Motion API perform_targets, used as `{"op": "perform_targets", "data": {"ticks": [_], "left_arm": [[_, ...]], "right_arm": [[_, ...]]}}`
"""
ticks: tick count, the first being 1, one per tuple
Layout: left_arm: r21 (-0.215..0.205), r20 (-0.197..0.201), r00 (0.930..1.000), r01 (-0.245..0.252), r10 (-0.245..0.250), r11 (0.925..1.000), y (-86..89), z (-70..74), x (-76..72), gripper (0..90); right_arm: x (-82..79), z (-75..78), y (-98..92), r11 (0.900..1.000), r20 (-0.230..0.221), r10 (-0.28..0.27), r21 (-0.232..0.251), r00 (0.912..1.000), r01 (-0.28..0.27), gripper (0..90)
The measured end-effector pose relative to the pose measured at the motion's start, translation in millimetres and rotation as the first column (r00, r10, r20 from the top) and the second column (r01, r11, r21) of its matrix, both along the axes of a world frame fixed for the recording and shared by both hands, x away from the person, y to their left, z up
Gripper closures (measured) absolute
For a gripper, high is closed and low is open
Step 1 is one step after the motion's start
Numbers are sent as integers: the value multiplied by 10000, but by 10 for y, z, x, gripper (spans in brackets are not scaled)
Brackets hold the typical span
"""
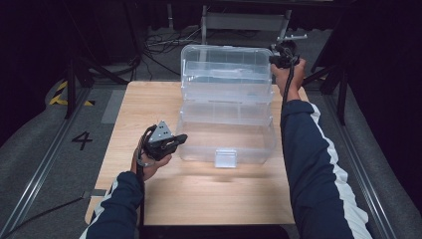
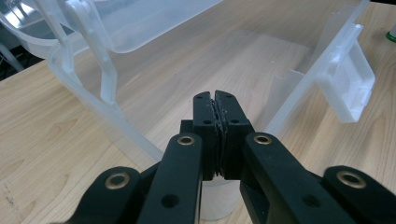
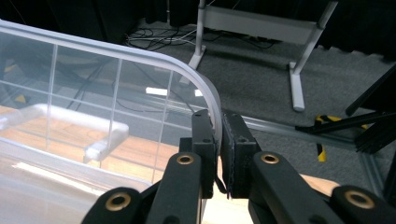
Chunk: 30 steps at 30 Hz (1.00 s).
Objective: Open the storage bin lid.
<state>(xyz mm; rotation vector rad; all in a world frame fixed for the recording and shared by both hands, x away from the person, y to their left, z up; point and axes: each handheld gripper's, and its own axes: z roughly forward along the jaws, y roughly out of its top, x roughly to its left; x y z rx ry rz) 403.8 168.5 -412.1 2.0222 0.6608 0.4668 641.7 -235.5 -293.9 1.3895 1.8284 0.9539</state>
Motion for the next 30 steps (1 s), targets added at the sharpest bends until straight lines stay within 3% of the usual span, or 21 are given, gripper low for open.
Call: {"op": "perform_targets", "data": {"ticks": [6,15,21,22,23,26,30], "left_arm": [[179,-14,10000,32,-32,9998,-20,-19,3,889],[68,-139,9999,63,-62,10000,-23,-39,-6,896],[22,-170,9998,89,-89,10000,-25,-46,-1,897],[47,-180,9998,91,-90,9999,-26,-48,2,897],[390,-234,9996,175,-166,9991,-42,-67,12,897],[426,-42,9998,195,-194,9989,-63,-75,-12,896],[420,-97,9997,238,-234,9988,-60,-73,-6,897]], "right_arm": [[49,-89,-27,9999,-325,-22,122,9995,26,854],[89,-172,-48,9994,-622,-12,346,9981,33,852],[119,-200,-42,9997,-732,-76,231,9973,93,851],[124,-207,-40,9997,-734,-88,213,9973,104,850],[127,-210,-40,9997,-760,-87,201,9971,102,849],[143,-229,-50,9997,-865,-57,225,9962,77,848],[154,-237,-50,9998,-920,-87,167,9957,103,848]]}}
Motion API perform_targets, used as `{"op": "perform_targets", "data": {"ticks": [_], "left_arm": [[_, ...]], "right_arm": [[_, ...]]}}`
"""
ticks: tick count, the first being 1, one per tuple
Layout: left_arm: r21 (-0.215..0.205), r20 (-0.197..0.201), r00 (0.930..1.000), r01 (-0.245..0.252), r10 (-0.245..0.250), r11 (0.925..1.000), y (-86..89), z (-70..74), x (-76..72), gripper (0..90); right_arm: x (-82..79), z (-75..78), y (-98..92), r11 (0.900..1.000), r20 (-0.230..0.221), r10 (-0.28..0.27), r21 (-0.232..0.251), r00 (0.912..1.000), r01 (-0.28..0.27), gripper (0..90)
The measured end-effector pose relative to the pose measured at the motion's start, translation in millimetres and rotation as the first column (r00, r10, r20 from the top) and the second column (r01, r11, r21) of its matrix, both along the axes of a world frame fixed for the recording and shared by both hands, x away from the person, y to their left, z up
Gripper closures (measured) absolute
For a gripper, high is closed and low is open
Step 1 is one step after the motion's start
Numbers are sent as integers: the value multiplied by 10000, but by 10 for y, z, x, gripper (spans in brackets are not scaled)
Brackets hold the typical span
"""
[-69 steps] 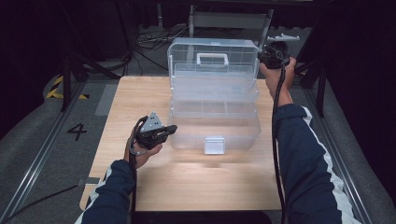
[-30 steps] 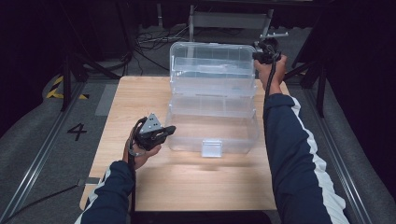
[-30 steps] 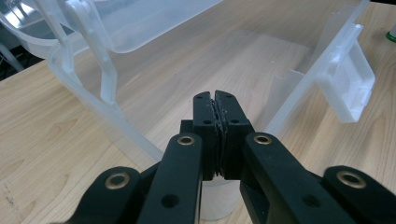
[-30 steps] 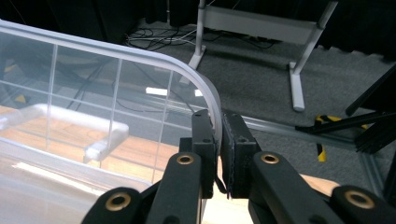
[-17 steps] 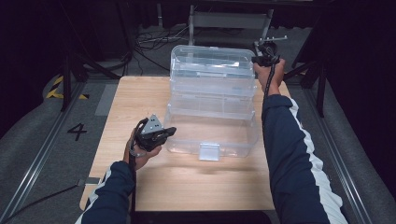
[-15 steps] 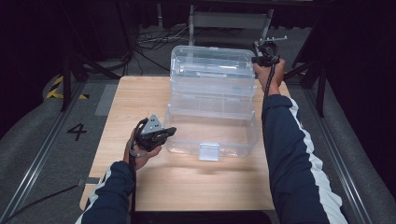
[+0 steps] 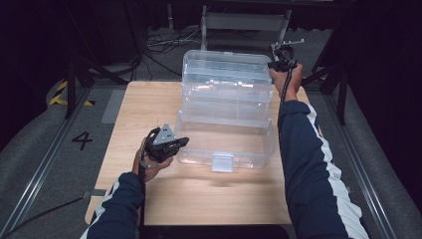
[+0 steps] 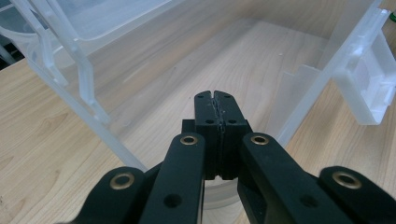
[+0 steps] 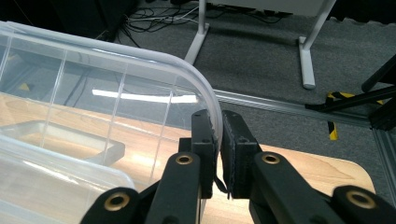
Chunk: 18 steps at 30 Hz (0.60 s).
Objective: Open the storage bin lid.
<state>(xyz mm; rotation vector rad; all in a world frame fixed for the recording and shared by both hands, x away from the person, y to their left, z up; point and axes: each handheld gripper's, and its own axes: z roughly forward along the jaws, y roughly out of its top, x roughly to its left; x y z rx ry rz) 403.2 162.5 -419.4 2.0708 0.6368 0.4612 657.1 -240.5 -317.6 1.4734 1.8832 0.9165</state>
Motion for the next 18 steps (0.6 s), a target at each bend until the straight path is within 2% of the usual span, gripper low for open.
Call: {"op": "perform_targets", "data": {"ticks": [12,16,18], "left_arm": [[-63,-100,9999,67,-68,10000,6,2,9,900],[-109,-140,9999,91,-93,9999,6,0,9,900],[-119,-140,9998,102,-104,9999,7,-1,9,900]], "right_arm": [[24,-14,-43,9999,-351,96,-56,9993,-98,842],[42,-37,-64,9998,-639,103,-142,9979,-113,836],[55,-53,-69,9994,-863,90,-336,9962,-120,829]]}}
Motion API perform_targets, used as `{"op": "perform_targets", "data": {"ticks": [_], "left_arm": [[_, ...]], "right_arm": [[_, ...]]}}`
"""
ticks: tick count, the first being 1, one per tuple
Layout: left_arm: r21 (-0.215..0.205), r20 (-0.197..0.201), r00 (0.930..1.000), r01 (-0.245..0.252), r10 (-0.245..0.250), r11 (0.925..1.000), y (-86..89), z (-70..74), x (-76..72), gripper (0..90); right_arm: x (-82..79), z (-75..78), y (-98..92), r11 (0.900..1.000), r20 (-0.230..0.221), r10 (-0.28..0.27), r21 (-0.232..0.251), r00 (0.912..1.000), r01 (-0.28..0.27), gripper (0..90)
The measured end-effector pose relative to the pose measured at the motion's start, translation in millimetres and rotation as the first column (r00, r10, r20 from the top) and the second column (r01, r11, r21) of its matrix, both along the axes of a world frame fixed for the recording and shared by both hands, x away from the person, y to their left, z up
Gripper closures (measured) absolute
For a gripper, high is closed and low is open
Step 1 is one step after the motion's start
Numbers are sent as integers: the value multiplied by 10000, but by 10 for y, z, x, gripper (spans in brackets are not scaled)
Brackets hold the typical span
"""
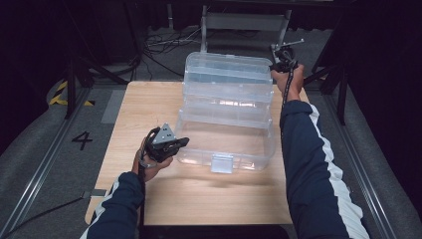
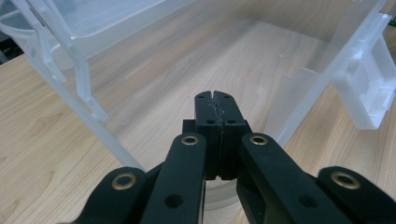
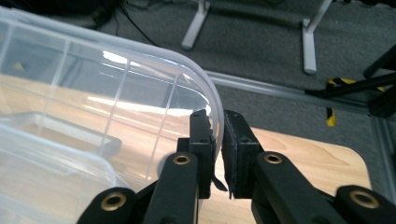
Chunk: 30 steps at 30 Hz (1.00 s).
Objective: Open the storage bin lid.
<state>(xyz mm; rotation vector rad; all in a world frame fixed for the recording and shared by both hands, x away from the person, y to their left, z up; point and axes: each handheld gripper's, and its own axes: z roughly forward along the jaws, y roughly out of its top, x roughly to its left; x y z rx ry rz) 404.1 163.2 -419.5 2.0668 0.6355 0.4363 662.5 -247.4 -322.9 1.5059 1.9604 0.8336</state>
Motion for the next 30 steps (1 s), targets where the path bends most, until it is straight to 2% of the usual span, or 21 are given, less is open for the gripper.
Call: {"op": "perform_targets", "data": {"ticks": [4,5,6,13,21,23,27,28,30], "left_arm": [[-79,-72,9999,89,-90,9999,5,-3,0,900],[-53,15,10000,-29,30,10000,-3,-4,0,900],[-44,-22,10000,91,-92,9999,-8,-3,-1,900],[-4,-36,10000,39,-39,10000,-13,0,-8,900],[25,-21,10000,0,0,10000,-16,1,-11,900],[52,-13,10000,-20,20,10000,-20,3,-12,900],[126,22,10000,-16,16,9999,-20,7,-11,900],[160,33,10000,-2,1,9999,-21,9,-11,900],[200,40,10000,-2,1,9998,-24,12,-12,900]], "right_arm": [[-3,-17,-37,9996,-79,-116,-248,9999,114,812],[-5,-19,-40,9997,-128,-17,-262,9999,14,813],[-10,-17,-39,9996,-141,55,-280,9999,-58,817],[-75,51,-46,9993,99,248,-272,9996,-246,816],[-271,170,-106,9973,569,678,-337,9961,-659,787],[-329,206,-125,9957,633,816,-501,9947,-784,774],[-432,274,-177,9951,780,918,-442,9927,-885,751],[-506,314,-192,9934,933,1049,-563,9901,-999,697],[-536,328,-197,9925,886,1135,-559,9896,-1088,692]]}}
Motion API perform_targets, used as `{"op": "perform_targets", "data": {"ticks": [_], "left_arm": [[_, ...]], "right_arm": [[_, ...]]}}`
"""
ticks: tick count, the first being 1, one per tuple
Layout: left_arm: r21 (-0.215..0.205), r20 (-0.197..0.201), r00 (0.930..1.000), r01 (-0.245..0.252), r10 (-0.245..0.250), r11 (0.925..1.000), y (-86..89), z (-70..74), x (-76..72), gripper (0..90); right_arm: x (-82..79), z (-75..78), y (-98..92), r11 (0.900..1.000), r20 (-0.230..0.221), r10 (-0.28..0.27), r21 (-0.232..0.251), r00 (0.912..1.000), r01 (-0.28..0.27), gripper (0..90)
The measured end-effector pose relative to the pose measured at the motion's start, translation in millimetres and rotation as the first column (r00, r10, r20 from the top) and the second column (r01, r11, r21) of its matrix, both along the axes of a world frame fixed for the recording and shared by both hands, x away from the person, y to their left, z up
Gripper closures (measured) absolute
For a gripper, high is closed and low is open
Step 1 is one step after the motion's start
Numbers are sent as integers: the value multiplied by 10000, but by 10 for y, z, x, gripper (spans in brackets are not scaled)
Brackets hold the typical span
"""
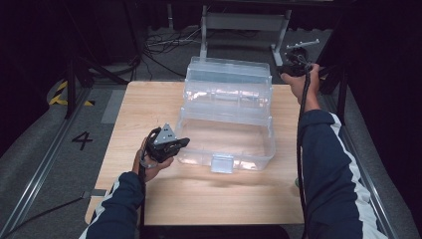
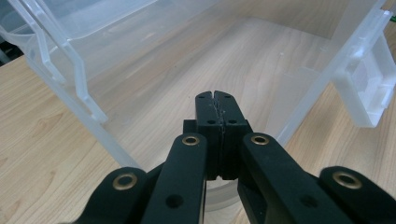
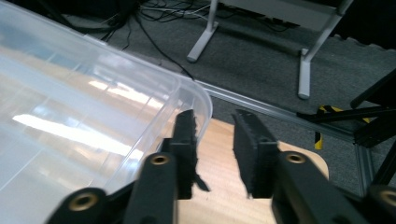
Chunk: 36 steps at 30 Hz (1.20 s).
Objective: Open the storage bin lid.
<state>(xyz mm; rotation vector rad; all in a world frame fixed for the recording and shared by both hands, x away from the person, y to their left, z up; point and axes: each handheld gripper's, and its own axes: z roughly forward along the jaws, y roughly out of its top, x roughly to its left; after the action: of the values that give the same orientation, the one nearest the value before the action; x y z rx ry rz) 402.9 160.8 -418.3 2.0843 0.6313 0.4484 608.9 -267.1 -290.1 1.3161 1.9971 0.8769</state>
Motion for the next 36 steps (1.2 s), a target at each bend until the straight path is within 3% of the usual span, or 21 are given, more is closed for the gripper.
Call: {"op": "perform_targets", "data": {"ticks": [5,11,15,19,26,36], "left_arm": [[99,123,9999,-74,73,9999,0,15,-9,899],[-84,378,9989,-274,277,9996,72,100,-37,887],[-160,378,9986,-374,380,9992,133,121,-70,882],[115,480,9982,-378,373,9992,163,126,-126,872],[137,746,9956,-576,564,9982,303,195,-269,848],[483,467,9965,-709,686,9963,508,111,-434,789]], "right_arm": [[-231,103,-34,9987,241,494,-97,9985,-492,612],[-486,118,-85,9938,369,1106,-186,9932,-1100,582],[-626,62,-125,9899,406,1420,-95,9890,-1418,562],[-789,7,-179,9853,522,1705,-49,9840,-1705,551],[-1088,-58,-347,9778,622,2093,-68,9759,-2093,531],[-1474,-236,-557,9694,514,2454,-62,9680,-2455,482]]}}
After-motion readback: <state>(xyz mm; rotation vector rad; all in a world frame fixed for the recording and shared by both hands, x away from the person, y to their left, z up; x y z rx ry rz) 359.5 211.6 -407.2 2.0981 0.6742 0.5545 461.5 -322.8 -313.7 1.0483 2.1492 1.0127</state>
